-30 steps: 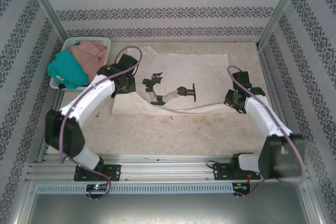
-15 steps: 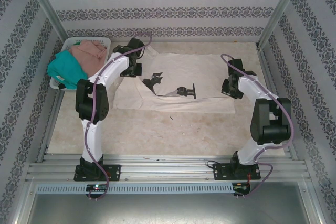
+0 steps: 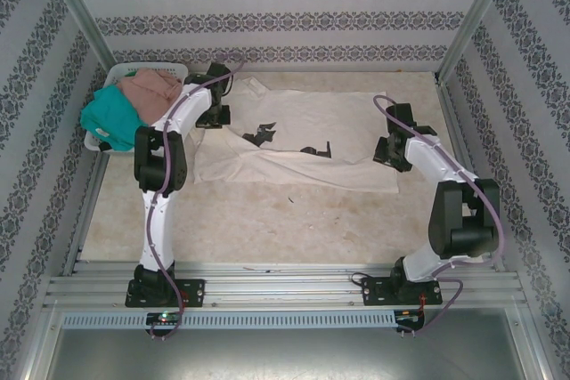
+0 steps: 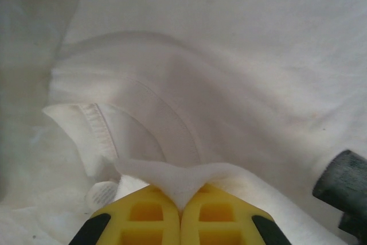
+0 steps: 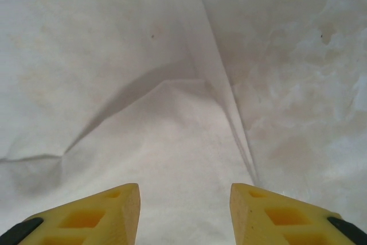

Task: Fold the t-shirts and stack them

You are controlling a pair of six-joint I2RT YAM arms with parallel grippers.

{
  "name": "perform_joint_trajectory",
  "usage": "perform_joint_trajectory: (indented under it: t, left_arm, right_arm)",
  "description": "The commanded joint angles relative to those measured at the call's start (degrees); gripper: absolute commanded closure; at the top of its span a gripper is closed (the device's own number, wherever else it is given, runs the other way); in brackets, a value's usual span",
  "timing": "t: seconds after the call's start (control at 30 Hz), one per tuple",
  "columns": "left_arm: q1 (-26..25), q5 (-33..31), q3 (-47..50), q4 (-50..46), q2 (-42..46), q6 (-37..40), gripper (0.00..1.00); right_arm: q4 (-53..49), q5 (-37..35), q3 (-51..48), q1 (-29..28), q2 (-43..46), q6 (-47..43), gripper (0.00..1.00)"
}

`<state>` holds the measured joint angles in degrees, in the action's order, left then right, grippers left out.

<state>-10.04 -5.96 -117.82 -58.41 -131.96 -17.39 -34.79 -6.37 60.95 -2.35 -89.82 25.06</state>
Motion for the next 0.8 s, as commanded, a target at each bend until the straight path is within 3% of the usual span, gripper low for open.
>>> perform_joint_trajectory:
  t: [0.0,0.13,0.27,0.37,0.47,0.6,0.77]
  left_arm:
    - [0.44,1.12,-2.8,-3.42,-1.79,0.61,0.85]
    - [0.62,-0.67,-2.18,-4.96,0.86,0.69,0.58]
    - [1.07,-1.59,6.05,-2.64,9.04,0.57,0.37]
    - [1.22,0.88,18.11,3.54,17.25,-0.36,0.22]
    - [1.27,3.35,34.03,12.21,25.83,-3.82,0.01]
    - [1.62,6.75,50.15,22.43,33.16,-9.49,0.0]
    - [1.95,8.41,56.76,31.09,32.8,-12.15,0.0]
  right_arm:
    - [1.02,0.65,-1.53,-1.34,-0.97,-0.99,0.53]
    - [0.23,-2.45,0.52,-1.11,-5.07,-1.86,0.52]
    - [0.15,-2.14,4.79,0.13,-9.7,-2.82,0.52]
    - [-0.69,-2.02,6.58,0.06,-12.9,-2.7,0.52]
    - [-0.69,-2.54,6.3,0.14,-13.39,-1.4,0.53]
    - [1.68,-1.01,4.12,0.04,-11.46,-0.81,0.53]
    - [0.78,-0.92,4.28,-0.71,-11.1,-1.07,0.53]
